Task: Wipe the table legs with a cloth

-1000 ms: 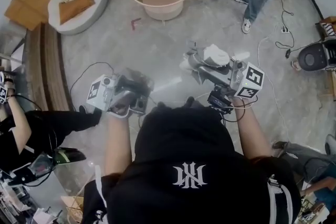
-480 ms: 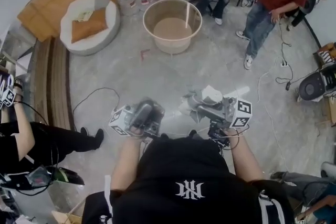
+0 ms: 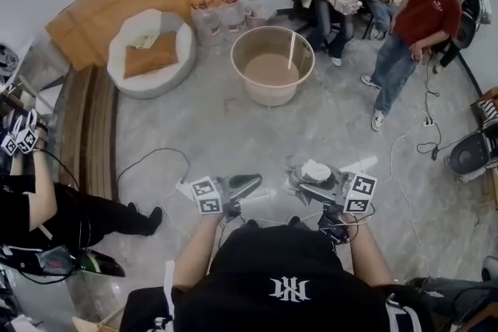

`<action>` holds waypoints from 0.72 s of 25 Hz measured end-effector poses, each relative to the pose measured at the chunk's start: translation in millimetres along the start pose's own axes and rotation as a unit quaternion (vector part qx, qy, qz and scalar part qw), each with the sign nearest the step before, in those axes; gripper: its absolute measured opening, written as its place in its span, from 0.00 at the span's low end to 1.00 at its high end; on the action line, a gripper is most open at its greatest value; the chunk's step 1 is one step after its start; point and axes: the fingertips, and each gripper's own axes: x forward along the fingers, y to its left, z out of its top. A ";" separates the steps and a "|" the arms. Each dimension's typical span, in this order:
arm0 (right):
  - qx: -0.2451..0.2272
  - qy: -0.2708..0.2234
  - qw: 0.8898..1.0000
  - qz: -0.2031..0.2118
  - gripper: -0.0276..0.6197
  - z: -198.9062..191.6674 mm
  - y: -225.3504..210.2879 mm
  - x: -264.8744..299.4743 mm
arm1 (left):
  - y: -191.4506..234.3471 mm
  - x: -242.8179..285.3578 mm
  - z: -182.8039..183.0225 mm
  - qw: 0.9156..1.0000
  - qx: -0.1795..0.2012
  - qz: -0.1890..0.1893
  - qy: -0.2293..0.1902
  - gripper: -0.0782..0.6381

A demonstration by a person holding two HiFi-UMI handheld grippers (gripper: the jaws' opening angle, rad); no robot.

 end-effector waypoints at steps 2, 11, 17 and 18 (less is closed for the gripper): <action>-0.006 0.036 0.999 -0.028 0.28 -21.9 -6.8 -6.3 | 37.8 -34.8 -35.8 0.996 -0.062 0.069 -0.016 0.12; -0.010 -0.006 0.996 -0.090 0.28 -22.0 -6.0 -36.1 | -4.7 -61.4 -3.3 0.992 0.063 0.104 -0.038 0.12; -0.019 0.010 0.997 -0.081 0.28 -19.0 -6.1 -17.1 | -48.2 -10.2 34.7 0.989 0.140 0.034 0.010 0.12; -0.021 0.013 0.997 -0.074 0.28 -17.7 -4.9 -15.9 | -55.1 -2.9 36.5 0.987 0.156 0.027 0.024 0.12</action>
